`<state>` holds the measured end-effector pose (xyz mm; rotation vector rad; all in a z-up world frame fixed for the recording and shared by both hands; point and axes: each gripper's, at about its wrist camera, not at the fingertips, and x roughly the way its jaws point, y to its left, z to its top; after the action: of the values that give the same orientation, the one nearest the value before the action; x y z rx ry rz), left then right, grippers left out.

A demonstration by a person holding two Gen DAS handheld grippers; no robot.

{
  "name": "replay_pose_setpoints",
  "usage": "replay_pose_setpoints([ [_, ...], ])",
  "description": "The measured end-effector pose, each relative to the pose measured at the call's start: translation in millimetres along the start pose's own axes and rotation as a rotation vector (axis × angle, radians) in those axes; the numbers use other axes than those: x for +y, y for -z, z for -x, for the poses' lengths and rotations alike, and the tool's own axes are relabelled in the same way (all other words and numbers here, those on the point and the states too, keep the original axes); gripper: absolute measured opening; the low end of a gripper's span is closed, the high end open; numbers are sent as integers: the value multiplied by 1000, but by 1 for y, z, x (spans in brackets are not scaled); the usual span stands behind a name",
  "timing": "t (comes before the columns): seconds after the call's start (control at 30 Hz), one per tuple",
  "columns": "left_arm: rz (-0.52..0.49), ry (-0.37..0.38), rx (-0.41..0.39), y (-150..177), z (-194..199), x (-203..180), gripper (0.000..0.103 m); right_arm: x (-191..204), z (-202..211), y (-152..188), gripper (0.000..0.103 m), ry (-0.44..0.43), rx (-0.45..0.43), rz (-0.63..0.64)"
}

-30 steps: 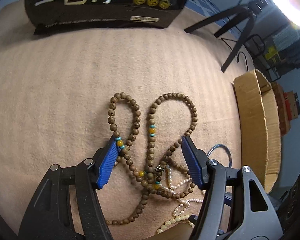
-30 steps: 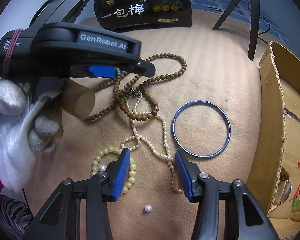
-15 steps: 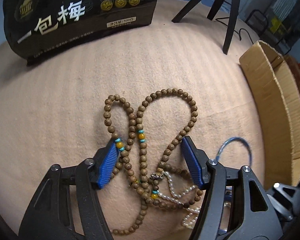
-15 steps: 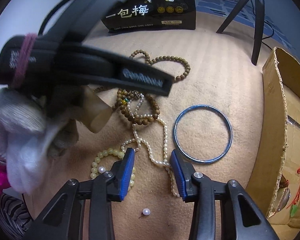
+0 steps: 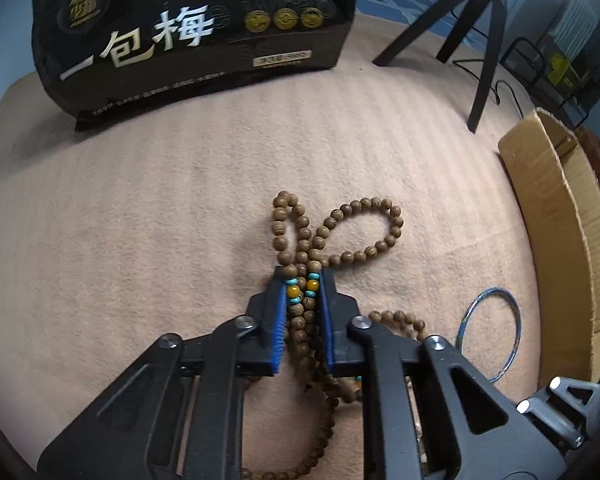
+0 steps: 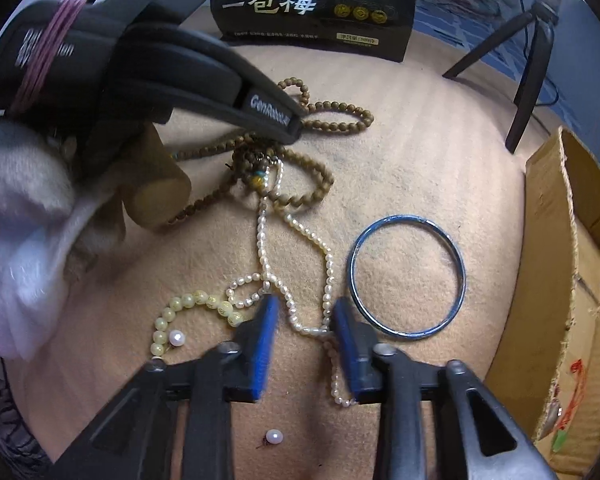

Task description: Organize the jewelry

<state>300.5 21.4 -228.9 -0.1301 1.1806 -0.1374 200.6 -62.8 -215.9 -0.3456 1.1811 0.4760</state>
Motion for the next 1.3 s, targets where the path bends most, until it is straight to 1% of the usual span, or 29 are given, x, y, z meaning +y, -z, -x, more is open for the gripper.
replay_pose_setpoints([
  [0.03, 11, 11, 1, 1, 2, 4, 10, 0, 1, 1, 5, -5, 0, -3],
  [0.13, 53, 53, 6, 1, 4, 14, 10, -2, 4, 2, 5, -12, -7, -16],
  [0.23, 85, 77, 9, 2, 7, 22, 10, -3, 10, 3, 5, -12, -21, -26],
  [0.27, 95, 80, 9, 2, 9, 26, 10, -4, 13, 3, 5, -8, -30, -28],
  [0.3, 101, 77, 5, 3, 12, 30, 10, -5, 15, 2, 1, -5, -36, -31],
  [0.43, 136, 79, -5, 3, 19, 44, 9, -11, 29, 4, 1, 3, -66, -49],
  [0.53, 160, 70, -11, 6, 25, 55, 9, -20, 32, 3, 1, 2, -78, -64],
  [0.57, 168, 69, -12, 7, 27, 60, 8, -21, 32, 3, 1, 1, -87, -64],
  [0.6, 176, 69, -12, 8, 28, 62, 4, -23, 35, 3, 1, 0, -94, -71],
  [0.7, 196, 76, -25, 11, 38, 71, 4, -25, 45, 3, 1, -11, -119, -84],
  [0.87, 189, 83, -70, 13, 62, 73, 4, -25, 68, -1, 1, -34, -180, -108],
  [1.13, 178, 141, -132, 18, 107, 66, 4, -27, 110, -5, 1, -46, -292, -132],
  [1.3, 162, 171, -182, 22, 136, 54, 4, -32, 140, -6, 1, -51, -368, -156],
])
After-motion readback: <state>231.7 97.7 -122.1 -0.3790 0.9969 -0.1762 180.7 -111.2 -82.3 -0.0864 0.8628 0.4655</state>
